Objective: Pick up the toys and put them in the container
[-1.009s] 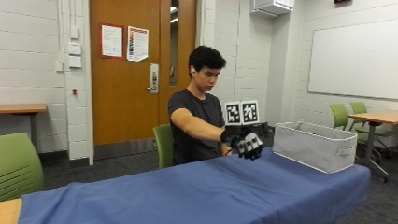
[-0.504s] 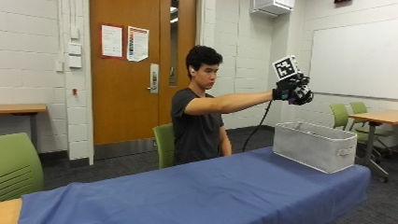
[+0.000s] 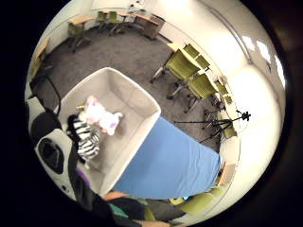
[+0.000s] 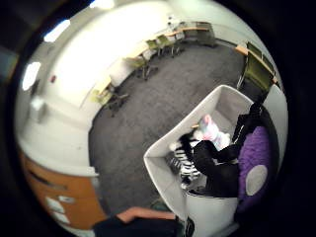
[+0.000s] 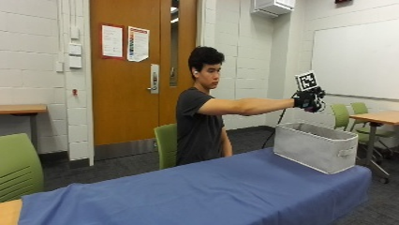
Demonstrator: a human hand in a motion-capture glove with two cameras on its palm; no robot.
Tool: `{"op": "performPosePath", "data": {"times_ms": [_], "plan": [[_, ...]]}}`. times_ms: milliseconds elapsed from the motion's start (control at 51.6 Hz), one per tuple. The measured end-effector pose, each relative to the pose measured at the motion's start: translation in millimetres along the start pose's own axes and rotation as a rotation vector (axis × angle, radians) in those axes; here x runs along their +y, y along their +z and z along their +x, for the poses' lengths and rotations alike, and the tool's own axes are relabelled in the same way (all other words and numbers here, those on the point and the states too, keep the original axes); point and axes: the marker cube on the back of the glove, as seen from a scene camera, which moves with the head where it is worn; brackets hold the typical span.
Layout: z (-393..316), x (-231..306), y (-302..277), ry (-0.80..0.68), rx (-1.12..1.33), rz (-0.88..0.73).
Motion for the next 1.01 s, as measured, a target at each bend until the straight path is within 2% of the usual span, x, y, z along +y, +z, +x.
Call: {"op": "performPosePath", "data": {"times_ms": [136, 194, 252, 291, 427, 485, 543, 601, 660, 757, 854, 1009], "plan": [[3.3, 1.5, 14.3, 0.063, 0.019, -0.047], [7.7, 9.1, 20.7, 0.054, 0.040, -0.169], [26.4, 19.1, 30.1, 0.038, 0.177, -0.311], [34.5, 22.3, 32.8, 0.032, 0.213, -0.344], [31.5, 35.4, 27.2, -0.028, 0.179, -0.338], [-3.0, 38.4, 35.3, 0.067, 0.286, -0.336], [-12.2, 45.4, 31.9, 0.125, 0.272, -0.326], [5.6, 60.3, 20.6, 0.095, 0.259, -0.322], [33.4, 74.4, 10.7, 0.136, 0.319, -0.304], [48.4, 99.0, -8.6, 0.129, 0.160, -0.279], [91.9, 121.3, -21.3, 0.219, 0.291, -0.236], [156.0, 165.9, -47.2, 0.327, 0.313, -0.201]]}}
